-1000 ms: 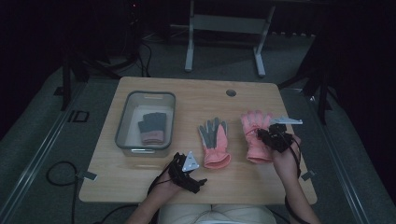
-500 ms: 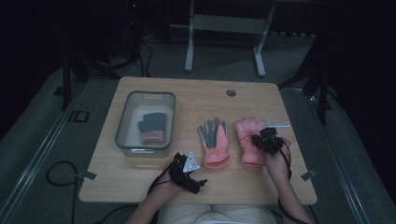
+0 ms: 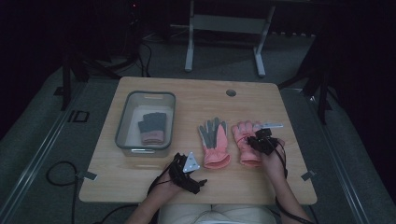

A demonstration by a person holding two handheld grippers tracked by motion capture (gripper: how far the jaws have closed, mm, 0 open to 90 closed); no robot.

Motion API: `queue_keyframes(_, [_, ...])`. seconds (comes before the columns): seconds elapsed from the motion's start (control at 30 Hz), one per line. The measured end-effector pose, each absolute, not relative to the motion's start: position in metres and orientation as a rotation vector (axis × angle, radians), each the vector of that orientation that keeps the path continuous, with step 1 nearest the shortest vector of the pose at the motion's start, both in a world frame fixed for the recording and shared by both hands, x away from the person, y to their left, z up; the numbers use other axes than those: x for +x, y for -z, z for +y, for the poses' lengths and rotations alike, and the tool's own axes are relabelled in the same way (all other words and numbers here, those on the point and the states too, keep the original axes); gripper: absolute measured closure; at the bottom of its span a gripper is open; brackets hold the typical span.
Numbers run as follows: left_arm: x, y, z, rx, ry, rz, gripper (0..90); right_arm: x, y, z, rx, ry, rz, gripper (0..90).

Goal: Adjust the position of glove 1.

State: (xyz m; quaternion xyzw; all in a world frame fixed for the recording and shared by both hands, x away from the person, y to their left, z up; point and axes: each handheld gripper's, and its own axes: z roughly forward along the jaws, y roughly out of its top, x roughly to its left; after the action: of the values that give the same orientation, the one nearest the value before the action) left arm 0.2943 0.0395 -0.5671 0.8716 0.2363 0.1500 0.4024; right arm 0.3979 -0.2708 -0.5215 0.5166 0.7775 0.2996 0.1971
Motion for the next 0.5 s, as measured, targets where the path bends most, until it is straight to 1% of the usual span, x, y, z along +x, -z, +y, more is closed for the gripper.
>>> queue_keyframes(0.13, [0.295, 0.567, 0.040, 2.209, -0.373, 0.597, 1.8, 0.396, 0.511, -0.272, 1.303, -0.864, 2.250, 69.2])
queue_keyframes(0.2, [0.295, 0.567, 0.040, 2.209, -0.375, 0.596, 1.8, 0.397, 0.508, -0.273, 1.216, -0.852, 2.296, 63.1])
queue_keyframes(0.3, [0.295, 0.567, 0.040, 2.209, -0.375, 0.592, 1.8, 0.400, 0.507, -0.276, 1.159, -0.812, 2.334, 57.5])
queue_keyframes(0.4, [0.295, 0.567, 0.040, 2.213, -0.373, 0.593, 1.8, 0.401, 0.512, -0.276, 1.089, -0.788, 2.375, 56.9])
queue_keyframes(0.5, [0.295, 0.567, 0.039, 2.214, -0.371, 0.595, 1.8, 0.402, 0.517, -0.275, 1.070, -0.774, 2.392, 54.0])
